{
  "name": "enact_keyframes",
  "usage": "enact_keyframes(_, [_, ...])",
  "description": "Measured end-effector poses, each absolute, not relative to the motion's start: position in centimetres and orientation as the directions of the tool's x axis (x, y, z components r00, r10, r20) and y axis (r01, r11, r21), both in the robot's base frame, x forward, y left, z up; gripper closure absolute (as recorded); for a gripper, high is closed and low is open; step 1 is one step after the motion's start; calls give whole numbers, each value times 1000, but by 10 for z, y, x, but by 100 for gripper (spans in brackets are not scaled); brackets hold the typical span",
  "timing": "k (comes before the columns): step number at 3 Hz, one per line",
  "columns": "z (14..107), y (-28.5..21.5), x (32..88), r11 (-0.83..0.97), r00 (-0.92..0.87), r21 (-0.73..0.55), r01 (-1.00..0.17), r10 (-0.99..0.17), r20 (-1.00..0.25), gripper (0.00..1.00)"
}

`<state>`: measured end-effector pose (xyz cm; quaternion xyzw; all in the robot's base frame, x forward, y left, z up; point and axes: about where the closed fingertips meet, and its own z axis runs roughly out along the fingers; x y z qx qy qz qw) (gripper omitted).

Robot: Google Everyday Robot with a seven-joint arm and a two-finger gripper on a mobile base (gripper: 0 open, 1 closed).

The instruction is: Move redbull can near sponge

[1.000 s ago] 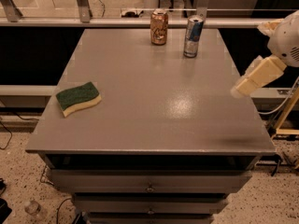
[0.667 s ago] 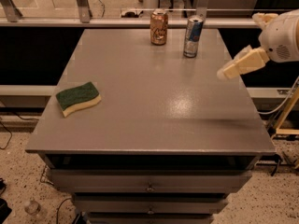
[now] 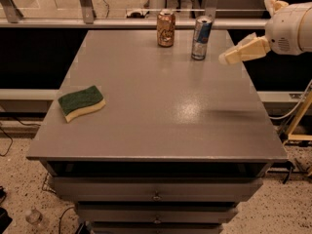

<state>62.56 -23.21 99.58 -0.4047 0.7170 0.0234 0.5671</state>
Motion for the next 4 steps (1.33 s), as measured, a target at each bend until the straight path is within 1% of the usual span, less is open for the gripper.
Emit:
enact_keyframes(1, [989, -223, 649, 692, -22, -375, -616, -491, -871, 0])
enact_keyframes(2, [979, -210, 689, 726, 5, -301, -618, -379, -925, 0])
enact_keyframes(3, [969, -203, 721, 747, 17, -243, -619, -297, -955, 0])
enact_keyframes(4, [958, -199, 742, 758, 11, -198, -621, -244, -970, 0])
